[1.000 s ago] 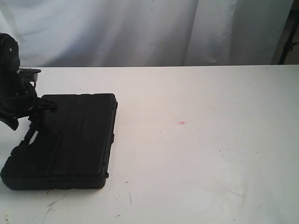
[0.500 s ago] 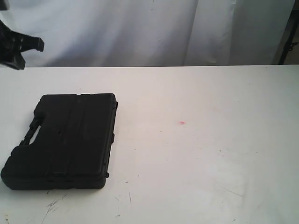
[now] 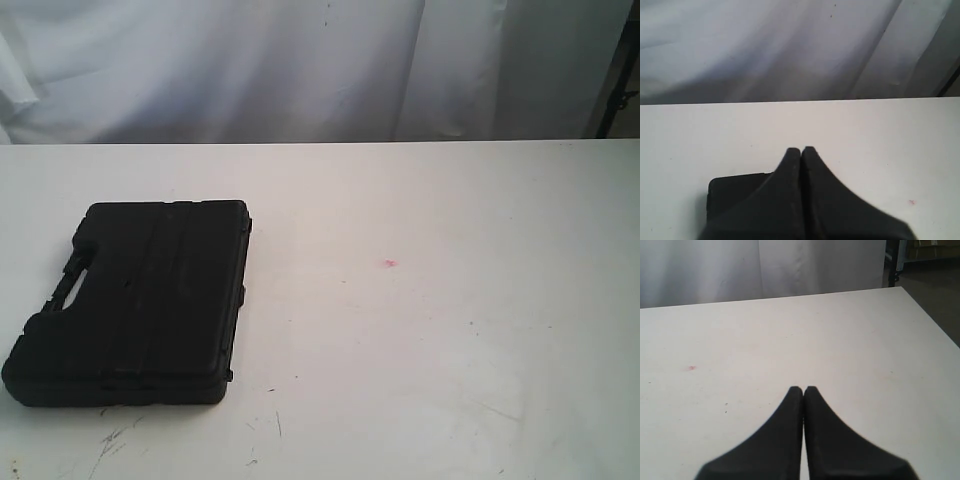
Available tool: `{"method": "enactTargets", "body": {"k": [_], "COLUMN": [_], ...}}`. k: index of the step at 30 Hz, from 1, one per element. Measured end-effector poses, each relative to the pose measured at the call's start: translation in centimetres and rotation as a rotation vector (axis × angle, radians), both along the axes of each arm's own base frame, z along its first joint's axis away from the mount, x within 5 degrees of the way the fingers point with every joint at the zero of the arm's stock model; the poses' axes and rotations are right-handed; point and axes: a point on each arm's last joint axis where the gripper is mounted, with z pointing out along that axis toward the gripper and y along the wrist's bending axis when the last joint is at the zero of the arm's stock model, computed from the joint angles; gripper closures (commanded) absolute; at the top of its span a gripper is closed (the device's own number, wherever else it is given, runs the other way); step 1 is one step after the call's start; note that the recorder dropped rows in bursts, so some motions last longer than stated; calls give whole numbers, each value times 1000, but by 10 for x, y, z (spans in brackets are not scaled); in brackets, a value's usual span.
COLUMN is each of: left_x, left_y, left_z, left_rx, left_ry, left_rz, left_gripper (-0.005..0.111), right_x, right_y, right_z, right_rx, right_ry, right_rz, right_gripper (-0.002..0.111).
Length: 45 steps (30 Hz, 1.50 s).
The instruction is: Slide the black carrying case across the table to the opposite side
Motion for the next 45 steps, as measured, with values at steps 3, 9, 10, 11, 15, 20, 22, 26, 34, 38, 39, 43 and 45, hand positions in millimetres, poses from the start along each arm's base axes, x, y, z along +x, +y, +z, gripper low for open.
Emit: {"method": "enactTargets", "body": {"k": [3, 9, 10, 11, 15, 20, 22, 26, 34, 38, 39, 43, 45], "left_x": [-22, -66, -72, -84, -118, -143, -148, -154, -156, -156, -156, -156, -156], "left_y": [6, 19, 20, 24, 33, 38, 38, 38, 38, 38, 38, 38, 39], "left_z": [-6, -36, -40, -46, -57, -63, -62, -61, -64, -64, -64, -64, -65], "left_rx": [-8, -23, -28, -41, -67, -125, -146, -185, -176, -176, -176, -173, -148], "left_ry": [-31, -27, -30, -36, -81, -115, -128, -125, -78, -78, -78, -79, -87], "left_rz": [2, 10, 12, 18, 22, 17, 14, 7, 5, 5, 5, 6, 11], "left_gripper": [107, 107, 107, 107, 107, 107, 107, 107, 107, 107, 107, 107, 107], "right_x": [0, 0, 0, 0, 0, 0, 0, 0, 0, 0, 0, 0, 0], "right_y": [0, 0, 0, 0, 0, 0, 0, 0, 0, 0, 0, 0, 0], "right_z": [0, 0, 0, 0, 0, 0, 0, 0, 0, 0, 0, 0, 0], "right_rx": [0, 0, 0, 0, 0, 0, 0, 0, 0, 0, 0, 0, 0], "right_ry": [0, 0, 0, 0, 0, 0, 0, 0, 0, 0, 0, 0, 0], "right_rz": [0, 0, 0, 0, 0, 0, 0, 0, 0, 0, 0, 0, 0], "right_gripper": [108, 108, 108, 108, 108, 108, 108, 108, 108, 108, 108, 108, 108]}}
